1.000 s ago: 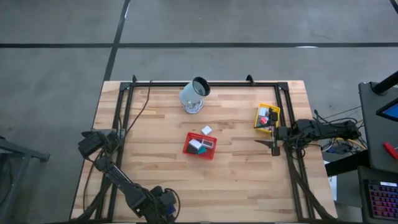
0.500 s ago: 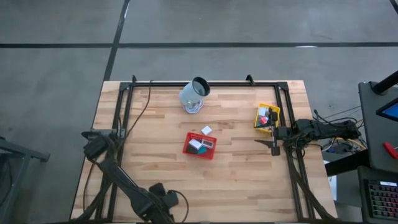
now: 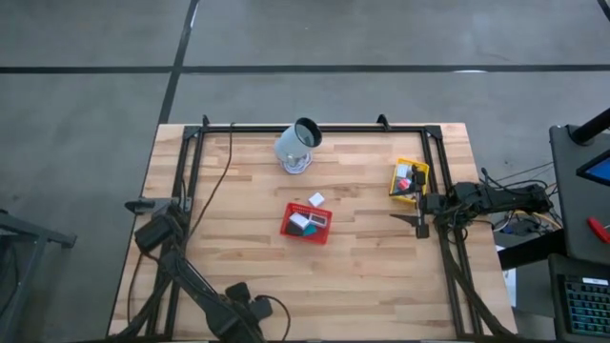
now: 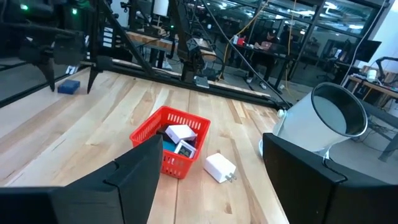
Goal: Pick & Place Office items
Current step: Put the blue digital clock into the red basket
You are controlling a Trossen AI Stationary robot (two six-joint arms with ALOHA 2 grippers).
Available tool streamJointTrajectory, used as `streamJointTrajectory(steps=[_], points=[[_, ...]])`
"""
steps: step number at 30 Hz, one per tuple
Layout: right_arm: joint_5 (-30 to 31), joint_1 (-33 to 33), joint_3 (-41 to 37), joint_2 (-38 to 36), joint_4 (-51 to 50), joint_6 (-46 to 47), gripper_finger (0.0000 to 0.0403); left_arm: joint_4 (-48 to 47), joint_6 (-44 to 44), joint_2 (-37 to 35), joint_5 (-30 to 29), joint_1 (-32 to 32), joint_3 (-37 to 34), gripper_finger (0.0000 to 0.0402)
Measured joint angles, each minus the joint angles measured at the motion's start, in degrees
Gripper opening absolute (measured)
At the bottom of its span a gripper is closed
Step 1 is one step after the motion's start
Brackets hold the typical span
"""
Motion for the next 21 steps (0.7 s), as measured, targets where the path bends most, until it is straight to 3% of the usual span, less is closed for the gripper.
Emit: streamJointTrajectory(steps=[7,21], points=[[0.0,0.0,0.0,0.1,0.1,0.3,0.0261,-4.7,0.0,-1.1,-1.6,-0.5,0.1,0.0375],[0.1,0.0,0.0,0.0,0.0,0.5,0.027,-3.9,-0.3,-1.3,0.9,-2.1,0.0,0.0375]])
